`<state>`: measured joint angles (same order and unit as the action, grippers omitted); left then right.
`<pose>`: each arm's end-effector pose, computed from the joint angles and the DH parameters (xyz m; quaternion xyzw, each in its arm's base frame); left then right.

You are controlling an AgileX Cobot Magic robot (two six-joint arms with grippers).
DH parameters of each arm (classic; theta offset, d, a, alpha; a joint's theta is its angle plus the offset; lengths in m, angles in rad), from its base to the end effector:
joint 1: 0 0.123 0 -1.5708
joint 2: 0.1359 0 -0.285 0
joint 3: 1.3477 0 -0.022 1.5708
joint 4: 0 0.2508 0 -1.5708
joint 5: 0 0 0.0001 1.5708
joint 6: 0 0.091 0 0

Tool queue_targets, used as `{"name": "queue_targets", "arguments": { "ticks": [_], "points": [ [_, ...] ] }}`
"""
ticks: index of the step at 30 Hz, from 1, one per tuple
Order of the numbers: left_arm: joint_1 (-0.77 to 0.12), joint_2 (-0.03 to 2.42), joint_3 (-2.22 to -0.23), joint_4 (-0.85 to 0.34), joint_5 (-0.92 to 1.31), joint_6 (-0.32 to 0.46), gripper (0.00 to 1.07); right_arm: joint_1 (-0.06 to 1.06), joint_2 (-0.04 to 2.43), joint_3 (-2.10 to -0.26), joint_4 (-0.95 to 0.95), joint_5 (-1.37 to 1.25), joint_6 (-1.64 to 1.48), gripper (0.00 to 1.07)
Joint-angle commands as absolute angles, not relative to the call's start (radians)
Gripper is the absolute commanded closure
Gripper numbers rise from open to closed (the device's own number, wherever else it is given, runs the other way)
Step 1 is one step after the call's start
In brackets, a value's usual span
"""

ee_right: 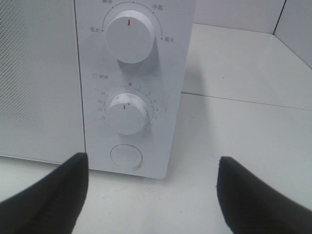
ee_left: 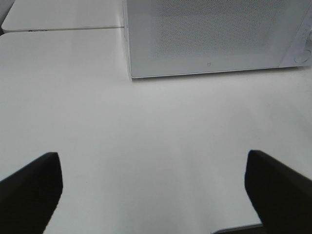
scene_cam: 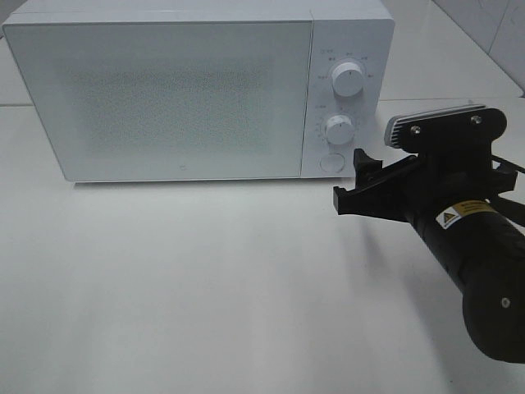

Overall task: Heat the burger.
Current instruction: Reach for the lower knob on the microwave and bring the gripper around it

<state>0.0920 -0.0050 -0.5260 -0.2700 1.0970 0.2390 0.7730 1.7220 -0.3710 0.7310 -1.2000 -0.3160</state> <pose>-0.0099 -0.0226 0.2839 0.0719 0.8438 -0.0476 0.5296 0.2168 0.1324 0.1515 -0.0771 0.7496 -0.0056 0.6574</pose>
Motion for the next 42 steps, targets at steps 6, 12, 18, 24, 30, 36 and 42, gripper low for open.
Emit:
{"name": "queue_targets", "arguments": {
  "ticks": [6, 12, 18, 24, 30, 36, 42],
  "points": [
    [0.094, -0.024, -0.524, -0.276, 1.086, 0.233, 0.13, 0.777, 1.785, -0.433, 0.74, -1.274, -0.325, 0.38],
    [0.094, -0.024, -0.524, -0.274, 1.086, 0.233, 0.13, 0.77, 1.828, -0.475, 0.739, -1.272, -0.325, 0.38],
    [0.094, -0.024, -0.524, -0.274, 1.086, 0.233, 0.13, 0.744, 1.872, -0.539, 0.731, -1.265, -0.326, 0.38],
    [0.094, -0.024, -0.524, -0.273, 1.086, 0.233, 0.13, 0.723, 1.913, -0.59, 0.726, -1.266, -0.326, 0.38],
    [0.094, -0.024, -0.524, -0.273, 1.086, 0.233, 0.13, 0.723, 1.964, -0.655, 0.723, -1.262, -0.326, 0.38],
    [0.094, -0.024, -0.524, -0.273, 1.086, 0.233, 0.13, 0.697, 2.01, -0.717, 0.706, -1.23, -0.33, 0.38],
    [0.094, -0.024, -0.524, -0.273, 1.086, 0.233, 0.13, 0.663, 2.049, -0.766, 0.677, -1.21, -0.329, 0.38]
  ]
}}
